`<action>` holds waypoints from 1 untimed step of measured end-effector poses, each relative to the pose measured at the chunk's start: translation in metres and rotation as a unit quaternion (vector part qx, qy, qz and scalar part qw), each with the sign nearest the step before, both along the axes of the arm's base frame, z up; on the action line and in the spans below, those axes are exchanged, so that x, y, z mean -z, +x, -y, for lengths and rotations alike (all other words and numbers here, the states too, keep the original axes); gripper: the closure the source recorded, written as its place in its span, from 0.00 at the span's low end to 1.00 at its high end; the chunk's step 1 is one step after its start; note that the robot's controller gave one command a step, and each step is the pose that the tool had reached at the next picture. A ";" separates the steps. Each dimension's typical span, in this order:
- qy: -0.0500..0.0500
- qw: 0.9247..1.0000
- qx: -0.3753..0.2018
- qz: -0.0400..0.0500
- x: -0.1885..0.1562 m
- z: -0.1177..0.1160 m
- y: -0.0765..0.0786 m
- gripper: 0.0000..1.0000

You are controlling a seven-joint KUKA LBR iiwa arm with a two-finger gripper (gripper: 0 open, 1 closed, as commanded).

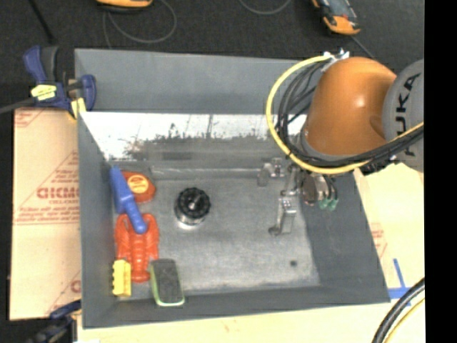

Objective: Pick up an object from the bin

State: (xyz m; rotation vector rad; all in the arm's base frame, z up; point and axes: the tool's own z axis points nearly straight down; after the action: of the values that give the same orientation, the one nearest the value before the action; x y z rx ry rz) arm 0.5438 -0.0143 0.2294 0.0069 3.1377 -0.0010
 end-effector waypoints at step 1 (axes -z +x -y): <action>0.000 1.000 0.000 0.000 0.000 0.000 0.000 0.00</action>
Offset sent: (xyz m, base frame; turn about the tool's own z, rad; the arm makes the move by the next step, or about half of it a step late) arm 0.0439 0.0507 -0.0984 -0.1616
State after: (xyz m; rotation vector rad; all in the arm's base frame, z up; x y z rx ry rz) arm 0.5438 -0.0143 0.2294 0.0067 3.1377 -0.0010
